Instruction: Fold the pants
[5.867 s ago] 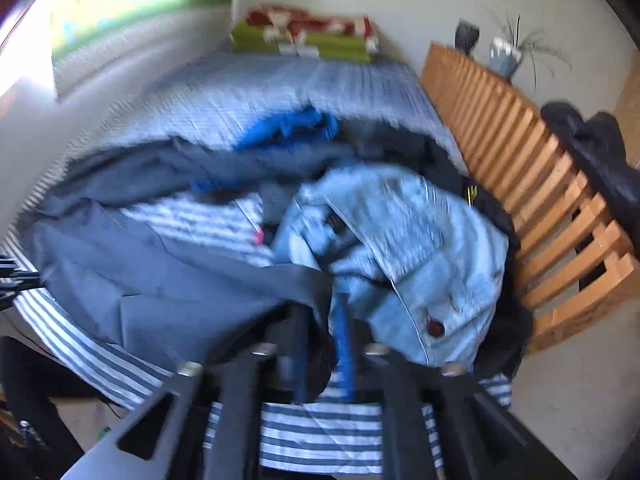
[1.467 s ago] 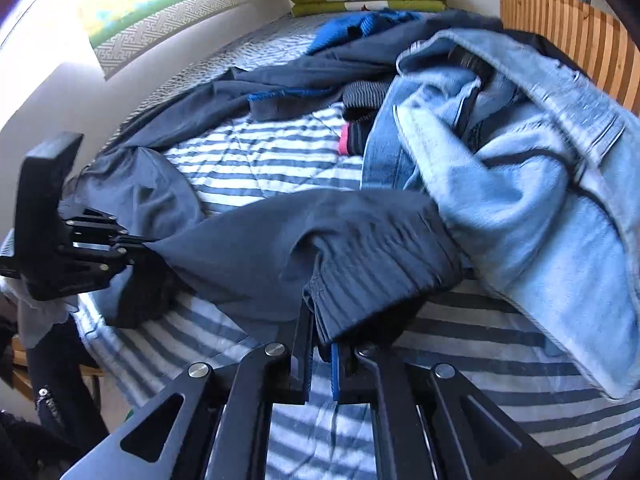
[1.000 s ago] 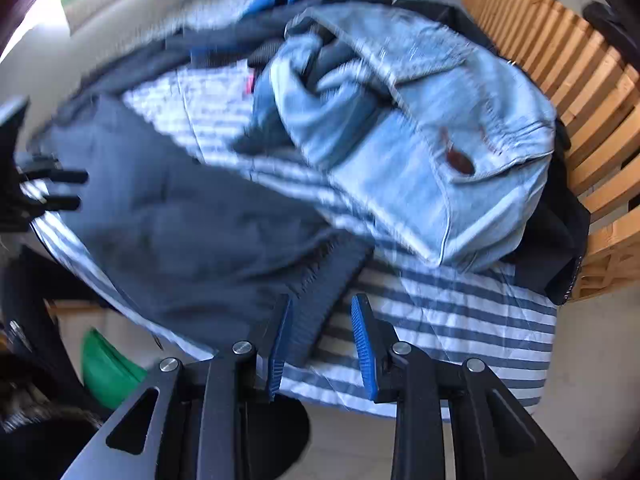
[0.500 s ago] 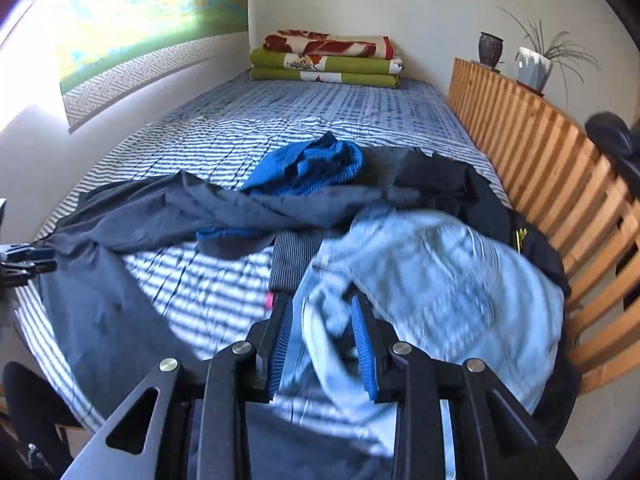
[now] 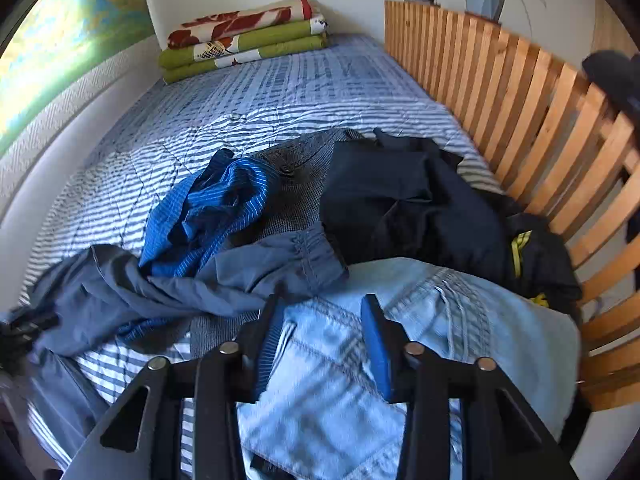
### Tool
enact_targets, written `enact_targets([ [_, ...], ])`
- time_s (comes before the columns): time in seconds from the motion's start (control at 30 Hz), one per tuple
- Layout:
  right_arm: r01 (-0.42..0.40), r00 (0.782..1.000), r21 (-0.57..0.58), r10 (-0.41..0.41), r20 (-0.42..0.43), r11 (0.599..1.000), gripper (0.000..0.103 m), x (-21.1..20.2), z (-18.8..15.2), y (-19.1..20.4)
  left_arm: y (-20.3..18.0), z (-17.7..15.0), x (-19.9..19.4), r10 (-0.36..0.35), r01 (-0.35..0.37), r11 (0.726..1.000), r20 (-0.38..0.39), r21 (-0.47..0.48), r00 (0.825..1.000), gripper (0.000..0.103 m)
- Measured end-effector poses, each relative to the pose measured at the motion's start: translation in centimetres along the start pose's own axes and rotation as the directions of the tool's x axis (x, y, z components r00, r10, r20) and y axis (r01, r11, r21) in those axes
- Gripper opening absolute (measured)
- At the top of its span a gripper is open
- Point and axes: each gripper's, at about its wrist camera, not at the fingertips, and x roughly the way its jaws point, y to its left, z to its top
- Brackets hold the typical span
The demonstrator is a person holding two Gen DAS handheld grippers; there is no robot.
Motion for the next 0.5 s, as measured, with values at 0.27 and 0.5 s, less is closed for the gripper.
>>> enact_targets([
  [0.27,-0.064,0.996,0.062,0.067,-0.057,0.996,0.047,5.2,1.4,-0.3,-3.0,4.0,8.4,-0.088,0.082,0.987,-0.036,-0.142,0.995,0.057],
  [0.5,-0.050,0.999,-0.001,0.050,-0.008,0.999,0.009,3.7,1.1,1.4,-2.7,4.1,8.1,-0.047,0.045,0.987,-0.008,-0.151,0.999,0.000],
])
